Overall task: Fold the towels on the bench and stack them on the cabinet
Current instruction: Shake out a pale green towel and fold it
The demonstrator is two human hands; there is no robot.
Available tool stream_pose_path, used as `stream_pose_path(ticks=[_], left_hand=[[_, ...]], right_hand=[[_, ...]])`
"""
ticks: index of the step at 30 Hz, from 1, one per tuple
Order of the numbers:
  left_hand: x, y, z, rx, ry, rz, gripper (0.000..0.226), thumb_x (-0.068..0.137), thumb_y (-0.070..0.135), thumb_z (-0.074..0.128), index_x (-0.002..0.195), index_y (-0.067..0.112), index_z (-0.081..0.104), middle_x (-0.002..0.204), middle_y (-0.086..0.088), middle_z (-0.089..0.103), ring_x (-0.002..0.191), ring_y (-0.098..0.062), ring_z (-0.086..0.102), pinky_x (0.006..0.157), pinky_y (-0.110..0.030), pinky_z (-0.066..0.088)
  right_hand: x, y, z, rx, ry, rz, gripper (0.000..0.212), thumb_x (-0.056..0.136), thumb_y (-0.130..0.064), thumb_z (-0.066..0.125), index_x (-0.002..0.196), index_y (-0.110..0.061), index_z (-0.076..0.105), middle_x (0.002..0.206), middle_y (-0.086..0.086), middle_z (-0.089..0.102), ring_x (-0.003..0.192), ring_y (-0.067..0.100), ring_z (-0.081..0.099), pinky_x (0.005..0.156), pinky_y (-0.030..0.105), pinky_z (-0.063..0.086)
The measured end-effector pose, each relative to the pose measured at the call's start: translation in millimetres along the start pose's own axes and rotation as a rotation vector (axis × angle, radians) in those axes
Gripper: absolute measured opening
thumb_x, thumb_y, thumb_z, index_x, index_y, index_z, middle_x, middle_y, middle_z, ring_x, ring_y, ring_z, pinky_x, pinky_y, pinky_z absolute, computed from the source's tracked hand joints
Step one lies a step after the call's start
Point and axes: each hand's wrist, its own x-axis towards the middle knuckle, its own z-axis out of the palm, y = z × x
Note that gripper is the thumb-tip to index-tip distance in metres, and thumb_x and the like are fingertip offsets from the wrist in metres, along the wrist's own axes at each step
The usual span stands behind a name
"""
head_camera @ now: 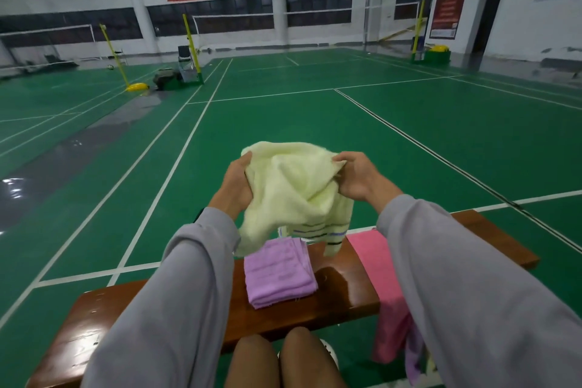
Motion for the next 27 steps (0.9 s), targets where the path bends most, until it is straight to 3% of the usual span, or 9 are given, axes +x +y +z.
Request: stream_pose_path(ticks=[4, 8, 10, 13, 15, 17, 21, 24, 27], left_hand=[[-3.0, 7.9, 3.1, -0.056, 0.037, 0.040, 0.028, 0.091, 0.021, 0.055, 0.106, 0.001, 0.069, 0.097, -0.016, 0.072, 0.084, -0.031, 0.069, 0.077, -0.038, 0.058], [29.5, 22.9, -7.6, -0.161, 0.263, 0.150, 0.023, 0.068, 0.022, 0.053, 0.089, 0.012, 0.052, 0.094, -0.011, 0.055, 0.081, -0.026, 0.057, 0.070, -0.038, 0.054], [44.8, 16.4, -22.1, -0.131, 0.301, 0.141, 0.013, 0.074, 0.025, 0.053, 0.078, 0.014, 0.048, 0.085, -0.005, 0.055, 0.074, -0.024, 0.058, 0.070, -0.034, 0.052], [63.2, -0.8, -41.5, 0.047, 0.319, 0.025, 0.076, 0.047, 0.035, 0.088, 0.113, 0.007, 0.064, 0.104, -0.013, 0.073, 0.086, -0.035, 0.074, 0.079, -0.053, 0.061], [77.2, -2.7, -46.8, 0.061, 0.282, -0.021, 0.091, 0.037, 0.028, 0.093, 0.120, 0.005, 0.064, 0.104, -0.016, 0.075, 0.085, -0.037, 0.075, 0.079, -0.058, 0.061], [60.2, 13.0, -35.0, 0.057, 0.267, -0.043, 0.081, 0.051, 0.031, 0.087, 0.123, 0.004, 0.063, 0.108, -0.017, 0.075, 0.091, -0.038, 0.075, 0.085, -0.058, 0.059], [48.8, 28.9, -50.3, 0.242, 0.392, 0.024, 0.050, 0.085, 0.032, 0.067, 0.125, 0.003, 0.058, 0.102, -0.011, 0.067, 0.081, -0.027, 0.066, 0.076, -0.040, 0.060], [32.5, 25.5, -58.3, 0.381, 0.353, 0.046, 0.029, 0.102, 0.021, 0.053, 0.124, 0.003, 0.058, 0.107, -0.013, 0.065, 0.077, -0.023, 0.062, 0.059, -0.033, 0.055], [30.0, 31.7, -60.4, 0.338, 0.270, 0.121, 0.032, 0.098, 0.010, 0.043, 0.125, 0.007, 0.060, 0.114, -0.015, 0.068, 0.083, -0.025, 0.064, 0.062, -0.034, 0.057]], right_hand=[[9.7, -10.7, 10.0, -0.225, 0.155, 0.069, 0.007, 0.091, -0.016, 0.068, 0.091, -0.010, 0.066, 0.074, 0.008, 0.066, 0.066, 0.024, 0.063, 0.072, 0.040, 0.058], [20.1, -27.9, 0.6, -0.135, 0.304, 0.080, 0.011, 0.085, -0.003, 0.073, 0.093, -0.007, 0.066, 0.081, 0.010, 0.070, 0.068, 0.026, 0.067, 0.062, 0.040, 0.063], [26.1, -20.0, -7.4, -0.089, 0.349, 0.063, 0.020, 0.085, 0.000, 0.070, 0.104, -0.003, 0.066, 0.094, 0.012, 0.070, 0.081, 0.028, 0.068, 0.074, 0.042, 0.062], [30.6, -12.5, -6.3, -0.086, 0.358, 0.019, 0.025, 0.085, 0.004, 0.068, 0.110, 0.000, 0.068, 0.109, 0.012, 0.070, 0.090, 0.028, 0.066, 0.078, 0.041, 0.059], [23.8, -21.8, 7.7, -0.107, 0.320, -0.019, 0.021, 0.085, 0.004, 0.068, 0.106, 0.000, 0.070, 0.106, 0.012, 0.072, 0.084, 0.026, 0.066, 0.069, 0.038, 0.058], [19.5, -36.0, 17.9, -0.103, 0.280, -0.078, 0.017, 0.085, 0.005, 0.068, 0.101, -0.002, 0.069, 0.097, 0.014, 0.072, 0.079, 0.026, 0.067, 0.068, 0.038, 0.060], [31.9, -39.3, 6.9, -0.236, 0.389, -0.175, 0.061, 0.075, 0.011, 0.076, 0.129, -0.011, 0.059, 0.116, 0.010, 0.064, 0.103, 0.031, 0.067, 0.093, 0.049, 0.059], [37.4, -30.9, -6.7, -0.330, 0.460, -0.102, 0.057, 0.069, 0.011, 0.079, 0.122, -0.005, 0.064, 0.112, 0.012, 0.068, 0.093, 0.030, 0.069, 0.084, 0.043, 0.061], [29.0, -39.6, 0.2, -0.257, 0.430, -0.178, 0.047, 0.076, 0.012, 0.076, 0.117, -0.009, 0.068, 0.108, 0.010, 0.068, 0.091, 0.024, 0.068, 0.078, 0.037, 0.061]])
